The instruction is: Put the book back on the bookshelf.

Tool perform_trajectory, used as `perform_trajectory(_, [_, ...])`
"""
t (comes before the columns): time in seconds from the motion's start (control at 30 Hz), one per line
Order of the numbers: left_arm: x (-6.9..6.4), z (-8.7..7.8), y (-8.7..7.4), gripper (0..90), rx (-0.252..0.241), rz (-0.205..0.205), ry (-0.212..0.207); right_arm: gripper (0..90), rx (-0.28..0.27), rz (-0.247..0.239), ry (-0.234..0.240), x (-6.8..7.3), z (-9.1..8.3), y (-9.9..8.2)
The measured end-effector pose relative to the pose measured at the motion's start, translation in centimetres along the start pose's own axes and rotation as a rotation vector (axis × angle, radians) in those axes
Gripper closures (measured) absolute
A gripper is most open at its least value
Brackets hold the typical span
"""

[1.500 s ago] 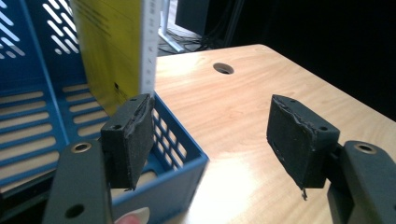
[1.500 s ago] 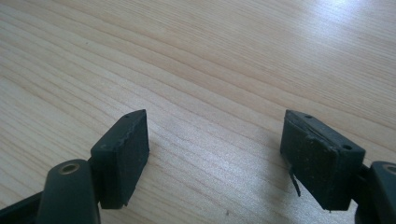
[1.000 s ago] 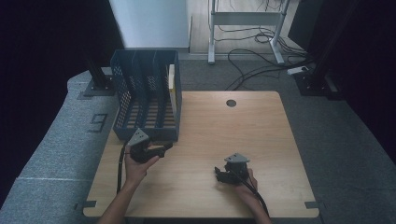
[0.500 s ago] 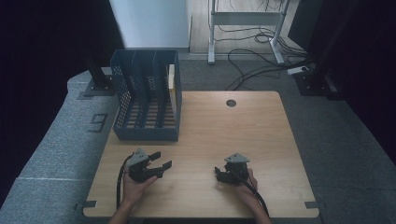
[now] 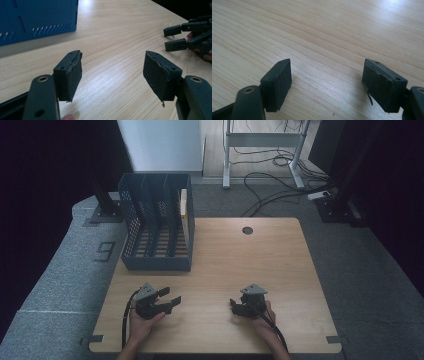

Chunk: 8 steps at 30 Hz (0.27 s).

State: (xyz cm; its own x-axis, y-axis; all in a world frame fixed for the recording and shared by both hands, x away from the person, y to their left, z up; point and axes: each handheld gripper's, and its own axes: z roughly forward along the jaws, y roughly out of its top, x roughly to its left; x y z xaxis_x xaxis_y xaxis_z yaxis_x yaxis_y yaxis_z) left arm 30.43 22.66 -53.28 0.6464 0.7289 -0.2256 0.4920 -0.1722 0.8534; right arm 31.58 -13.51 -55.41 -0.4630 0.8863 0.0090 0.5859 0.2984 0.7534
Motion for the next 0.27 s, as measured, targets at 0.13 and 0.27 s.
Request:
perform_trajectory(0.13, [0.03, -0.02, -0.20, 31.7, 0.001, -0.001, 0.004, 23.2, 0.000, -0.001, 0.000, -0.01, 0.00, 0.00])
perform_trajectory(0.27, [0.09, -0.04, -0.32, 31.7, 0.006, -0.002, 0.004, 23.1, 0.000, 0.000, 0.000, 0.00, 0.00, 0.00])
